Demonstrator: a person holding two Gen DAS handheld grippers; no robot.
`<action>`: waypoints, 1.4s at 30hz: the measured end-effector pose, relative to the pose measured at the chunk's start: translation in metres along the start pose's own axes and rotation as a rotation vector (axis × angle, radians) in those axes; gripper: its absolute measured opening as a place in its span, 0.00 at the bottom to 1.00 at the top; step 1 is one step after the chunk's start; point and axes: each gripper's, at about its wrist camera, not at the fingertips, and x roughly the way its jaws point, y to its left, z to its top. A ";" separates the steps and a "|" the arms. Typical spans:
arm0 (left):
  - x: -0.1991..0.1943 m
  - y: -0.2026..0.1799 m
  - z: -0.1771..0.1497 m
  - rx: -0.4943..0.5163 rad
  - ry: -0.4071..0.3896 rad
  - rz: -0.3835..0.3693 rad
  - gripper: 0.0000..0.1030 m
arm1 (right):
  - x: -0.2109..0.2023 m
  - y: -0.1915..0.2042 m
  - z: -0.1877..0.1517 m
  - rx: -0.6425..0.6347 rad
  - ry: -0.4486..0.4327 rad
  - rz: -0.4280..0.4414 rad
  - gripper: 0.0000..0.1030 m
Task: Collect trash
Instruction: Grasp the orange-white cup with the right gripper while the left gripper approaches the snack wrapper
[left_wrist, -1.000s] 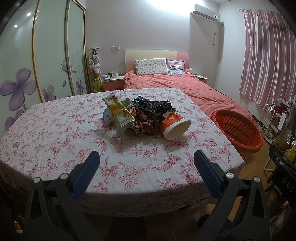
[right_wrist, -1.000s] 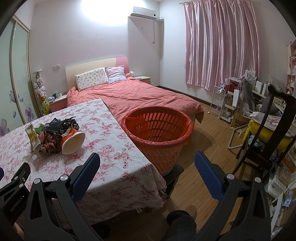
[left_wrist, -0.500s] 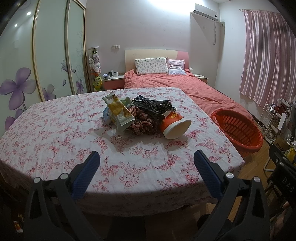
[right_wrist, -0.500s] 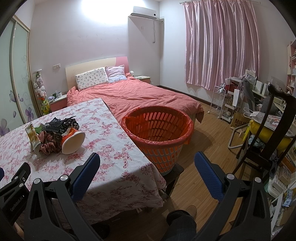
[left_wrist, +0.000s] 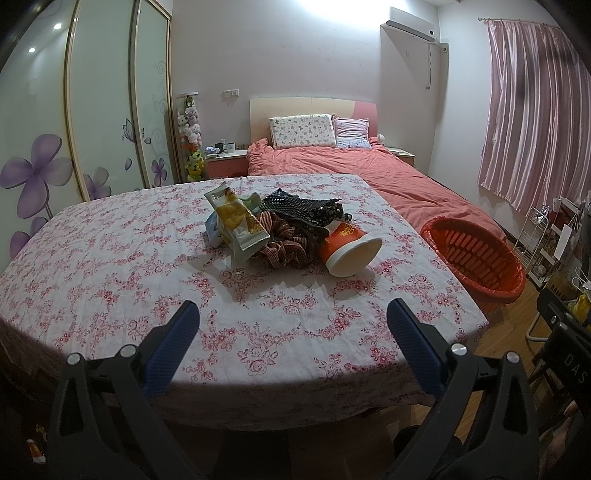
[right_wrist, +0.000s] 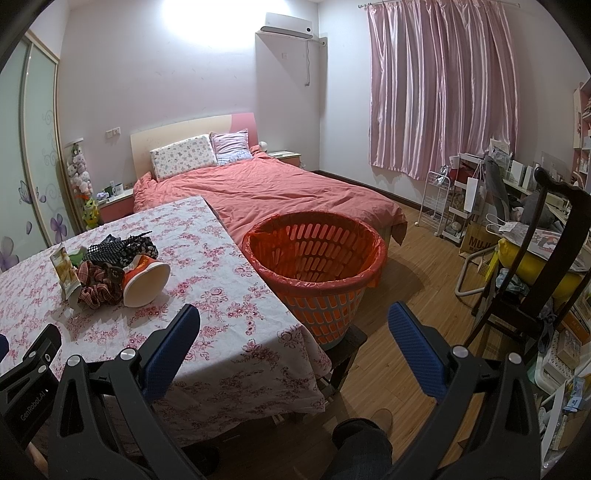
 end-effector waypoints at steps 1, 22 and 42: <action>0.000 0.000 0.000 0.000 0.000 0.000 0.96 | 0.000 0.000 0.000 0.000 0.000 0.000 0.98; 0.023 0.018 0.001 -0.054 0.034 0.037 0.96 | 0.016 0.014 0.009 -0.019 -0.013 0.061 0.98; 0.125 0.095 0.058 -0.182 0.074 0.115 0.96 | 0.118 0.124 0.025 -0.132 0.149 0.333 0.78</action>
